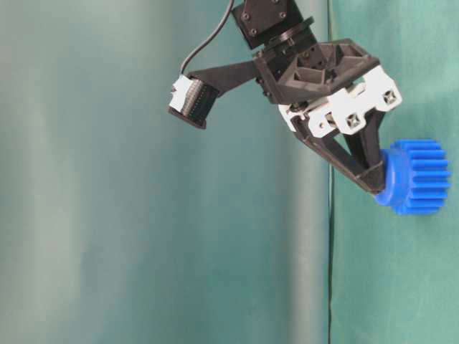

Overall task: Insert the shaft placed at a random location into the center hole of the small gear at another random location.
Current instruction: 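Lower the shaft into the gear's center hole with the right gripper, then open the right gripper and retract it right away from the gear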

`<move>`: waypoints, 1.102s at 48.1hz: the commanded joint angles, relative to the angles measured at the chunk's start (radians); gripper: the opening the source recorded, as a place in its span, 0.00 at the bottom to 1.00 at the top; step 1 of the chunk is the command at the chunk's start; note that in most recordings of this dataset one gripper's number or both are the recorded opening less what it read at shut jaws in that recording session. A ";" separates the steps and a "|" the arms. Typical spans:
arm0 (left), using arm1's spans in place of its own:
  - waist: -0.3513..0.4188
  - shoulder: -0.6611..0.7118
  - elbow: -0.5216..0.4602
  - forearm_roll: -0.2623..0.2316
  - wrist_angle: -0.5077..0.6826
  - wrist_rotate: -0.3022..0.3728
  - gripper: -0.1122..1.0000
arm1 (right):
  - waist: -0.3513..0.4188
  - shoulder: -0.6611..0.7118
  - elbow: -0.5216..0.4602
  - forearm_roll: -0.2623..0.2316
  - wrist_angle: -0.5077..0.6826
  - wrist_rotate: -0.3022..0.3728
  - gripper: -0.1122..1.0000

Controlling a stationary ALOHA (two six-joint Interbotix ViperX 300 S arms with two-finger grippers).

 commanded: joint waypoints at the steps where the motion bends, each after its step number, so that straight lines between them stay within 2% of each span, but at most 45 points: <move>1: -0.002 0.003 -0.009 -0.003 -0.006 0.002 0.10 | -0.002 -0.012 -0.018 0.003 -0.005 0.000 0.25; 4: -0.002 0.005 -0.009 -0.003 -0.006 0.002 0.10 | -0.002 -0.012 -0.018 0.002 -0.005 0.002 0.32; 11: -0.002 0.003 -0.009 -0.003 -0.006 0.002 0.10 | -0.002 -0.015 -0.023 0.002 0.000 0.008 0.72; 14: -0.002 0.005 -0.009 -0.003 -0.006 0.002 0.10 | -0.002 -0.025 -0.023 0.002 0.005 0.008 0.82; 22: -0.002 0.003 -0.009 -0.003 -0.008 0.002 0.10 | -0.003 -0.095 -0.023 0.000 0.031 0.000 0.77; 40: -0.002 -0.006 -0.011 -0.003 -0.003 0.000 0.10 | 0.000 -0.334 -0.017 -0.018 0.175 -0.041 0.78; 53: -0.002 -0.014 -0.011 -0.003 0.005 0.000 0.10 | 0.003 -0.399 0.034 -0.018 0.195 -0.043 0.78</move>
